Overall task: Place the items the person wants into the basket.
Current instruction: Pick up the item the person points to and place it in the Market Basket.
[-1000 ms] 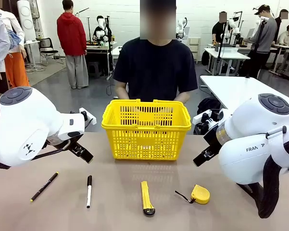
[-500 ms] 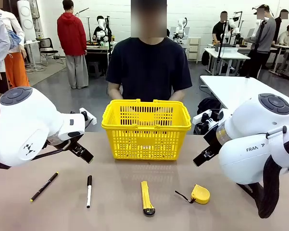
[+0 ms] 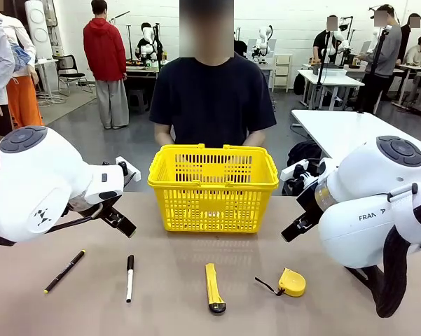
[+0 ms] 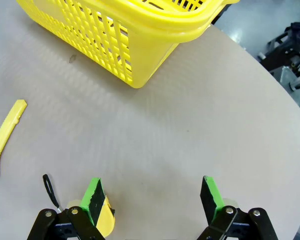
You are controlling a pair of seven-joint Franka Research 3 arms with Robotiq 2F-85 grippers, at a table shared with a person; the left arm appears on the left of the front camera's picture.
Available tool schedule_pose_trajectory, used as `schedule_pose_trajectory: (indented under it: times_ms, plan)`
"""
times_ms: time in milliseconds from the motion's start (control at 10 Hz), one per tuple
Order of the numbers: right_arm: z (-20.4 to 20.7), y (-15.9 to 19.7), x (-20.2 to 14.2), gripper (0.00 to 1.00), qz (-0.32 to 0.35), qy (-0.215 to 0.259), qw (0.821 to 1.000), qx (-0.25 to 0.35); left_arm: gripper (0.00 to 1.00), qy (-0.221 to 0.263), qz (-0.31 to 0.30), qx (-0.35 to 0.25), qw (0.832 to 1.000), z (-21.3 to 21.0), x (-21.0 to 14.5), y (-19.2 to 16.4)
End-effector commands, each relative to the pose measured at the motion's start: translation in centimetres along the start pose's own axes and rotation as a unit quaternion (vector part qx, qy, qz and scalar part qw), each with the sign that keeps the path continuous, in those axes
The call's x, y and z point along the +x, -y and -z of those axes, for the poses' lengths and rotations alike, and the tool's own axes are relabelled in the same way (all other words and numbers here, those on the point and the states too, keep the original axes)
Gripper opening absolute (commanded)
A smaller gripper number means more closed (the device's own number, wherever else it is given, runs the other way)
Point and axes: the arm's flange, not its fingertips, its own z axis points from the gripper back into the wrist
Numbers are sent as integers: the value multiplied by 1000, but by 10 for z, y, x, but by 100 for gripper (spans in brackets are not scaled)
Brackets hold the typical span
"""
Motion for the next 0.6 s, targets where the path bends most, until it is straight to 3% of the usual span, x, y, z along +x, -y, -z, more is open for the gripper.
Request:
schedule_pose_trajectory:
  times_ms: [0,200,500]
  plan:
    - [0,0,0,100,0,0,1000,0,100,0,-2,0,1000,0,0,-2]
    - [0,0,0,100,0,0,1000,0,100,0,0,0,1000,0,0,0]
    - [-154,2,-26,100,22,1,997,-72,100,-12,36,60,998,-133,-13,-6]
